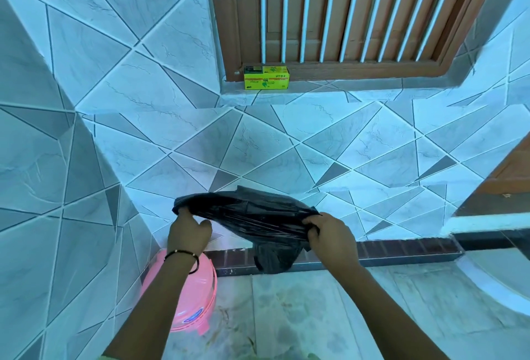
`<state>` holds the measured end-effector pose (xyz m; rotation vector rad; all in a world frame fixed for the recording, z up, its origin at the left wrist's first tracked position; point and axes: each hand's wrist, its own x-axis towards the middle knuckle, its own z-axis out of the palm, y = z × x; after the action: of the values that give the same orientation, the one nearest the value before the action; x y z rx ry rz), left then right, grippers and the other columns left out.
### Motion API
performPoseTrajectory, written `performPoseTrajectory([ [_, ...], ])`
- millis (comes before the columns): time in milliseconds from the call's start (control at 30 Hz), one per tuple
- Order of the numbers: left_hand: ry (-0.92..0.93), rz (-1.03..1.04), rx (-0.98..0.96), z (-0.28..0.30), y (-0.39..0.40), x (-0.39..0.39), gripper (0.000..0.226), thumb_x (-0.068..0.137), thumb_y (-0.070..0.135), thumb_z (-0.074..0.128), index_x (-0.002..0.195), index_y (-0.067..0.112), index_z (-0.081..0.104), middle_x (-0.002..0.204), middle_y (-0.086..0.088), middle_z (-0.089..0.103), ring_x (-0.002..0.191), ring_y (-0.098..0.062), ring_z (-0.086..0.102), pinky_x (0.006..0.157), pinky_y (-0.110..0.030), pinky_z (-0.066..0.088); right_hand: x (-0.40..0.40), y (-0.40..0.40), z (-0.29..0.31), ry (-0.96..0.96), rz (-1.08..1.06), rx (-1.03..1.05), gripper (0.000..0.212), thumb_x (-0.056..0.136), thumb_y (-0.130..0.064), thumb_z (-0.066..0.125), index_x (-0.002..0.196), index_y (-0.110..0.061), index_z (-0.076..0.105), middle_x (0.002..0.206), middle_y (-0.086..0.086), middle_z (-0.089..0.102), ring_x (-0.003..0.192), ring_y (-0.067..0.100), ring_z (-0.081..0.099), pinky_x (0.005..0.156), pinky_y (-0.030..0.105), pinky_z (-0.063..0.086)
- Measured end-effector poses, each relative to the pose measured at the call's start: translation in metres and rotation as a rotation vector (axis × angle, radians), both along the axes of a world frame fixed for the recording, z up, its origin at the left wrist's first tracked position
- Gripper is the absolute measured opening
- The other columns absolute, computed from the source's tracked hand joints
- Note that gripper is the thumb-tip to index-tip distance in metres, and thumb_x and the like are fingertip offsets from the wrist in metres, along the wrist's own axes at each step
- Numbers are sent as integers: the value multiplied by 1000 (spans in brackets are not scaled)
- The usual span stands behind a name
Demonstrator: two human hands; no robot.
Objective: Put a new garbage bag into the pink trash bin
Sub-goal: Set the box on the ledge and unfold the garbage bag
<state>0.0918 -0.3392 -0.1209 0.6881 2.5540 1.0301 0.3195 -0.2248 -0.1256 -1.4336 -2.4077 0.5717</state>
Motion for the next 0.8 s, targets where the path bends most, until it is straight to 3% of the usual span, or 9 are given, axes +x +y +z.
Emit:
performPoseTrajectory([
  [167, -189, 159, 202, 9, 9, -4, 43, 76, 30, 63, 102, -2, 50, 107, -25, 63, 99, -40, 59, 88, -41, 48, 16, 5, 0, -43, -31, -40, 35, 84, -18, 49, 111, -34, 65, 99, 0, 70, 90, 21, 62, 71, 28, 49],
  [333, -163, 253, 320, 6, 17, 2, 56, 70, 27, 76, 106, -7, 50, 111, -25, 62, 103, -37, 62, 90, -43, 50, 19, 0, -10, -19, -6, 7, 36, 85, -12, 49, 114, -25, 66, 109, 2, 60, 92, 23, 61, 75, 29, 50],
  [400, -130, 238, 387, 7, 19, 9, 47, 70, 19, 77, 102, -4, 50, 110, -24, 62, 102, -34, 62, 89, -40, 48, 17, 0, -10, 132, -40, -29, 39, 81, 1, 48, 111, -16, 68, 114, 6, 64, 91, 22, 63, 76, 21, 48],
  [467, -98, 183, 398, 2, 18, 10, 48, 67, 17, 80, 100, -2, 51, 109, -23, 62, 101, -33, 61, 88, -40, 48, 18, 3, -6, 436, -175, -190, 38, 78, 11, 47, 99, -10, 72, 106, 14, 69, 69, 19, 65, 62, 14, 50],
  [533, -74, 134, 328, -5, 15, 9, 62, 62, 21, 84, 106, -5, 49, 112, -25, 60, 104, -36, 59, 91, -44, 49, 20, 8, -1, 777, -317, -403, 37, 79, 13, 46, 85, -12, 72, 100, 17, 70, 55, 20, 65, 51, 23, 55],
  [600, -32, 66, 232, -13, 12, 8, 66, 60, 18, 85, 107, -8, 48, 113, -28, 56, 106, -39, 56, 93, -47, 47, 20, 11, 5, 937, -357, -482, 35, 81, 11, 48, 82, -15, 71, 96, 15, 68, 61, 24, 64, 51, 28, 55],
  [700, 57, -108, 72, -18, 8, 15, 61, 65, 6, 79, 114, -8, 44, 116, -29, 51, 109, -42, 52, 93, -43, 43, 14, 9, 18, 1105, -349, -537, 33, 82, 11, 53, 96, -15, 68, 90, 6, 64, 69, 20, 61, 63, 31, 54],
  [800, 158, -363, -27, -26, 2, 20, 75, 73, -2, 61, 139, 2, 24, 121, -26, 47, 107, -43, 53, 86, -42, 46, 15, 20, 18, 1105, -386, -495, 58, 78, 15, 55, 120, -24, 57, 92, -6, 57, 71, 17, 57, 65, 30, 51],
])
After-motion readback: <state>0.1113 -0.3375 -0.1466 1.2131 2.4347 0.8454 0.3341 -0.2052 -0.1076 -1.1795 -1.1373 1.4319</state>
